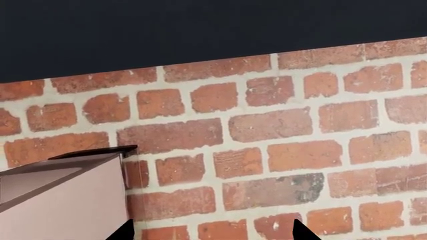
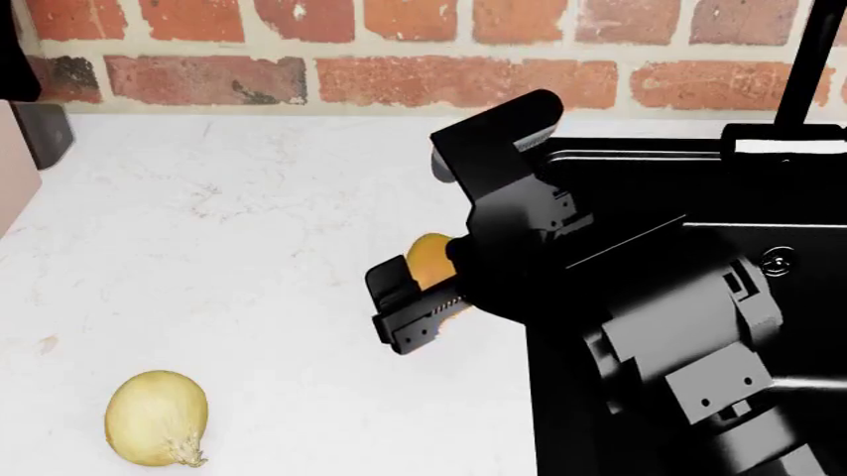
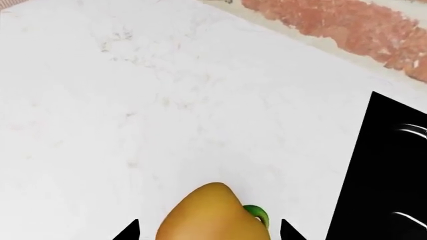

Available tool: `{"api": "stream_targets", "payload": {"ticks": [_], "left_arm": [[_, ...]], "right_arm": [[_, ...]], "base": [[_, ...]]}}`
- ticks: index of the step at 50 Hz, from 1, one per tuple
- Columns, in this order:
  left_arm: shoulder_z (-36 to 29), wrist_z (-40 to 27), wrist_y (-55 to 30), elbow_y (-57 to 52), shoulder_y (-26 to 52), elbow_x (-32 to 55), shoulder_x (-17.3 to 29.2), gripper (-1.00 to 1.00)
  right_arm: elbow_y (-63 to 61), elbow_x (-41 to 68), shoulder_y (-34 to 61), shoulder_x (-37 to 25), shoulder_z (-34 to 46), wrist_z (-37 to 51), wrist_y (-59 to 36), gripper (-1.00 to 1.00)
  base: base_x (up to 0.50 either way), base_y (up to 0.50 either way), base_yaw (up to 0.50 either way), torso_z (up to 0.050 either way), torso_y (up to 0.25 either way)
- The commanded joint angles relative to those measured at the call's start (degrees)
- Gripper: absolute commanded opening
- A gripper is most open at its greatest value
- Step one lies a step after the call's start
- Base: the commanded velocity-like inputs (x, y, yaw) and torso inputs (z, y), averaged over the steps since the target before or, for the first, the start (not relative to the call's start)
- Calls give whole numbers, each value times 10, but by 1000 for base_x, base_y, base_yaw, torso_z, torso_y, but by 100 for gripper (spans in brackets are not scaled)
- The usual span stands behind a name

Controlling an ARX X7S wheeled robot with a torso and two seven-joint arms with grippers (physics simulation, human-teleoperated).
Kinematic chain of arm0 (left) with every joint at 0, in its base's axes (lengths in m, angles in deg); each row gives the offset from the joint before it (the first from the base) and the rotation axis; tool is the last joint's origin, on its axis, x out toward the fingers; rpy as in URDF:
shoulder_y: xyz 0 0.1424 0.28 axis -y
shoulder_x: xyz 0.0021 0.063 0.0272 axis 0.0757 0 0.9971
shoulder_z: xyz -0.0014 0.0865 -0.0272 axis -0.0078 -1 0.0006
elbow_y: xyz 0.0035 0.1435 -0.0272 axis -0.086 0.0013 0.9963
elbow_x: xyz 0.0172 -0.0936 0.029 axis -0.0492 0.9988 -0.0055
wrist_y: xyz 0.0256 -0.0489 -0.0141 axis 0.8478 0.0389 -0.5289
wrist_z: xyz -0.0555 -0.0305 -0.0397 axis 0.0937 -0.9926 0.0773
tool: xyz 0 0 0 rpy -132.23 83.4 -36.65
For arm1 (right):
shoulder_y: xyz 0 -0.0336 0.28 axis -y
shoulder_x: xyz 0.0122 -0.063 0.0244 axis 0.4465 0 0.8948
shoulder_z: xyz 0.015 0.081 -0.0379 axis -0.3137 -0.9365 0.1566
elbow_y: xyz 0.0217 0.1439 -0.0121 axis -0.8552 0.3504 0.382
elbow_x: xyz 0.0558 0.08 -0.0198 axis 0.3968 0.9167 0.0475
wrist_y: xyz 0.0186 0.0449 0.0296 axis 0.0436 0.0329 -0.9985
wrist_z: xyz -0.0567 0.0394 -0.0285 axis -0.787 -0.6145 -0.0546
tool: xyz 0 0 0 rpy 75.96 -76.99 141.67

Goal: Place the avocado, onion, tomato and bell pepper on the cutting board.

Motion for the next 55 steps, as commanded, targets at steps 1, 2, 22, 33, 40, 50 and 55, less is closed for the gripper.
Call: {"api": "stream_targets", "payload": {"ticks": [1,2,22,33,40,50,55], "left_arm": [[1,-1,3,-1,-3,2,2,100],[0,-1,3,-1,-4,2,2,100],[-2,-4,6,-3,-11,5,3,100],[-2,-5,6,-4,-11,7,5,100],[-3,-6,1,-5,-8,11,6,100],[-5,-9,-8,-10,-1,16,7,100],[-5,-10,-14,-14,3,20,8,100]], "right_arm": [[11,-4,-7,2,8,-4,9,100],[12,-4,-8,2,8,-3,10,100],[10,-2,-21,2,13,-1,12,100],[-26,9,-26,-11,6,9,0,-100],[-111,43,-14,-37,-22,36,-49,-100],[-201,89,19,-69,-77,74,-105,-100],[-227,105,28,-78,-97,88,-121,-100]], "base": [[0,0,0,0,0],[0,0,0,0,0],[0,0,0,0,0],[1,0,1,0,0],[0,0,1,0,0],[0,0,1,0,0],[0,0,1,0,0]]}}
